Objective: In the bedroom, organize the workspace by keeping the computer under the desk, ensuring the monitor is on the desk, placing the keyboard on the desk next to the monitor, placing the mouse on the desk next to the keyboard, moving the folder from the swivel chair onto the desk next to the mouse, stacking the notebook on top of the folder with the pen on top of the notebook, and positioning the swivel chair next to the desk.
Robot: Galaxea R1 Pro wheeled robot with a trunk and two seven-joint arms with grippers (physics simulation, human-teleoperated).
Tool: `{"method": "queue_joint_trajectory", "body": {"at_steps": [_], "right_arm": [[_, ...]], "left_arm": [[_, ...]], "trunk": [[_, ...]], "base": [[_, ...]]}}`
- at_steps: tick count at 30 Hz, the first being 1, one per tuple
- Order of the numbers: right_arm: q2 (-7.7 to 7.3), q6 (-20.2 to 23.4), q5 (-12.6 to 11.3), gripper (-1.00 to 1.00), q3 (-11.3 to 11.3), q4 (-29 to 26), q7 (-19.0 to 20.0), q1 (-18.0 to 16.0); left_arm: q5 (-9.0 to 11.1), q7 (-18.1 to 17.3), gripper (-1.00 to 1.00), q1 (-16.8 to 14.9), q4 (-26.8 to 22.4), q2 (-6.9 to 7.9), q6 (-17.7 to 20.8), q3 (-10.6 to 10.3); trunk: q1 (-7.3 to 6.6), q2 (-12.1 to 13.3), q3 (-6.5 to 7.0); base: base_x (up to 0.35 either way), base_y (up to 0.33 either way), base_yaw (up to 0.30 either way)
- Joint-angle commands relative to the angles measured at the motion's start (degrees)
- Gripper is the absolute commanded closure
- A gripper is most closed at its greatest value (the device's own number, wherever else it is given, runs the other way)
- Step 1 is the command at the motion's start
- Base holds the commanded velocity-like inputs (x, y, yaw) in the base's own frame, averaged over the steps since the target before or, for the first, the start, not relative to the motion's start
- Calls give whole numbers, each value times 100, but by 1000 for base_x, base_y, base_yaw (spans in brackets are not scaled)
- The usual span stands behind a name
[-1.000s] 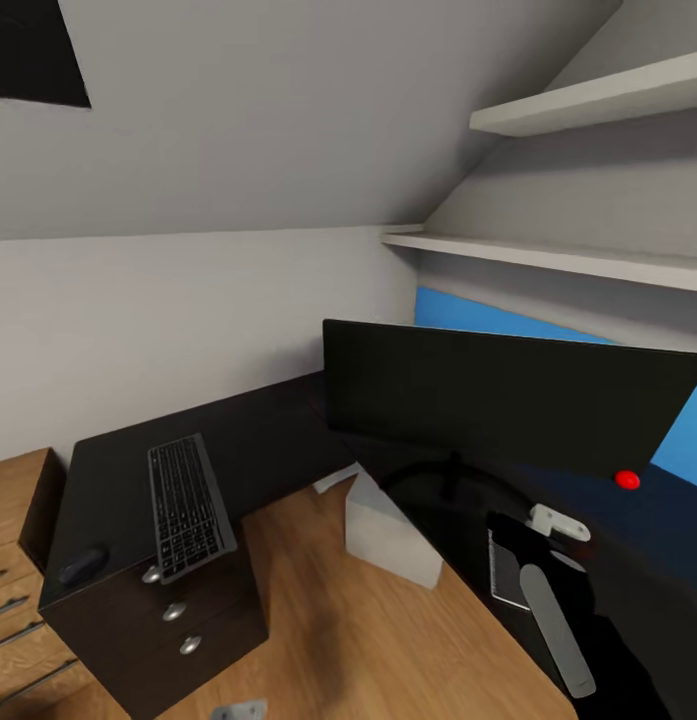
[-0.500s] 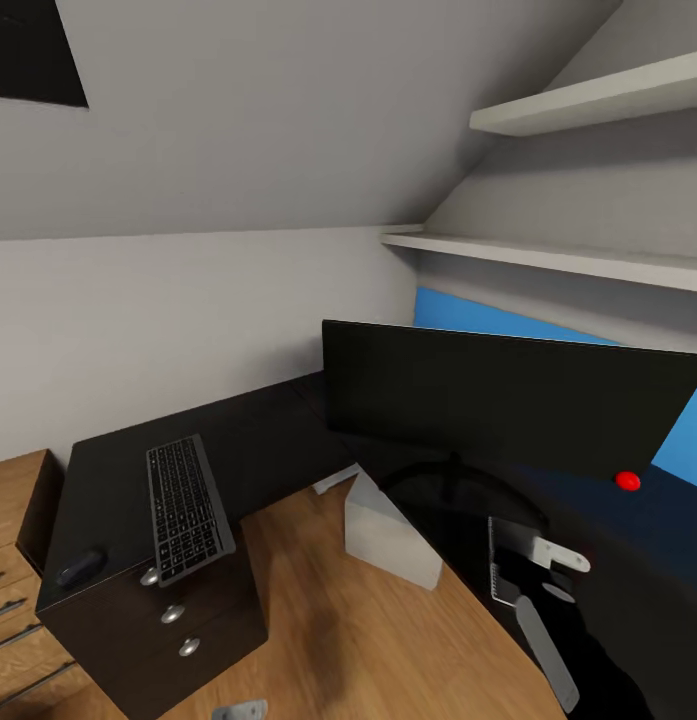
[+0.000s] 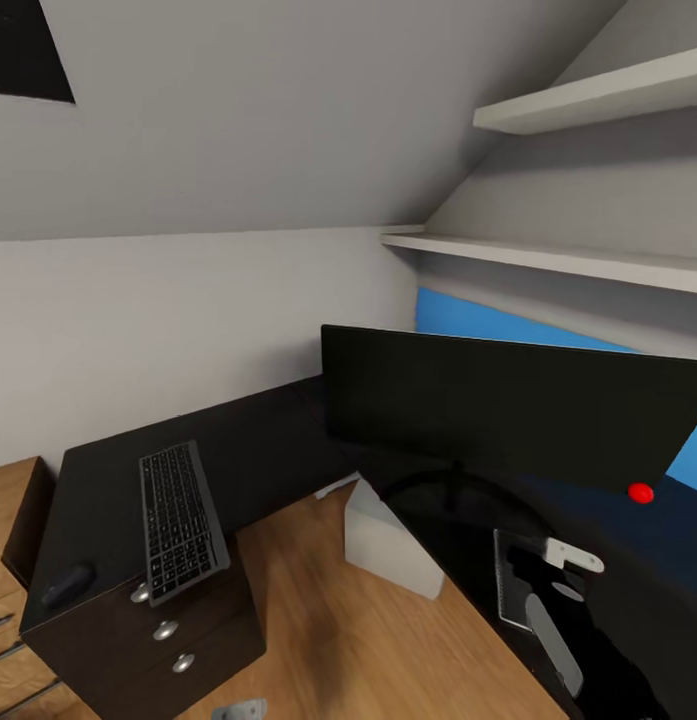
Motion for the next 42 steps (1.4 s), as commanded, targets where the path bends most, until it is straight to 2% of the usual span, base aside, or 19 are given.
{"method": "queue_joint_trajectory", "body": {"at_steps": [1, 3, 4, 10, 11, 13, 18, 20, 22, 23, 25, 30, 32, 38, 42], "right_arm": [[-11, 17, -24, -100, 9, 13, -25, -13], [-25, -7, -28, -100, 7, 57, 34, -32], [-38, -23, -32, -100, 3, 84, 212, -44], [-114, -25, -71, -100, -8, 110, 405, -51], [-228, -25, -291, -100, -102, 206, 451, -52], [-259, -25, -437, -100, -189, 233, 459, -53], [-299, -20, -622, -100, -296, 256, 528, -53], [-340, 6, -712, -100, -569, 269, 745, -53], [-346, 14, -733, -100, -715, 273, 801, -53], [-351, 24, -761, -100, -1001, 278, 870, -53], [-347, 13, -768, -100, -1057, 256, 872, -53], [-304, 20, -790, -100, -1102, -63, 872, -47], [-238, 85, -726, -100, -1036, -63, 877, -61], [-219, 67, -697, -100, -1031, -63, 885, -61], [-189, 59, -604, -100, -936, -64, 889, -61]], "left_arm": [[61, 40, -100, -5, 2, 5, -35, -45], [62, 38, -100, -6, 2, 6, -32, -45], [63, 37, -100, -5, 2, 3, -30, -45], [63, 36, -100, -5, 2, -1, -32, -45], [63, 36, -100, -5, 18, -2, -34, -45], [63, 35, -100, -5, 23, -2, -30, -45], [63, 45, -100, -5, 27, 0, -30, -45], [67, 64, -100, -5, 22, 5, -35, -43], [69, 70, -100, -6, 20, 5, -38, -42], [80, 79, -100, -5, -14, 12, -42, -30], [85, 75, -100, -4, -32, 11, -43, -29], [90, 72, -100, -6, -41, -34, -36, -37], [55, 54, -100, -7, 25, -99, -102, -83], [51, 49, -100, -6, 218, -293, -192, -81], [47, 46, -100, -7, 347, -423, -199, -81]], "trunk": [[2, -4, -7], [2, -4, -7], [2, -4, -7], [2, -4, -7], [2, -4, -7], [2, -4, -7], [2, -4, -7], [2, -4, -7], [2, -4, -7], [2, -4, -7], [24, -44, -25], [134, -245, -114], [133, -243, -114], [133, -243, -114], [133, -243, -114]], "base": [[154, 0, 0], [101, 0, 0], [32, 0, 0], [29, 0, 0], [199, 0, 0], [136, 0, 0], [52, 0, 0], [9, 0, 0], [5, 0, 0], [1, 0, 0], [0, 0, 0], [0, 0, 0], [0, 0, 0], [0, 0, 0], [0, 0, 0]]}}
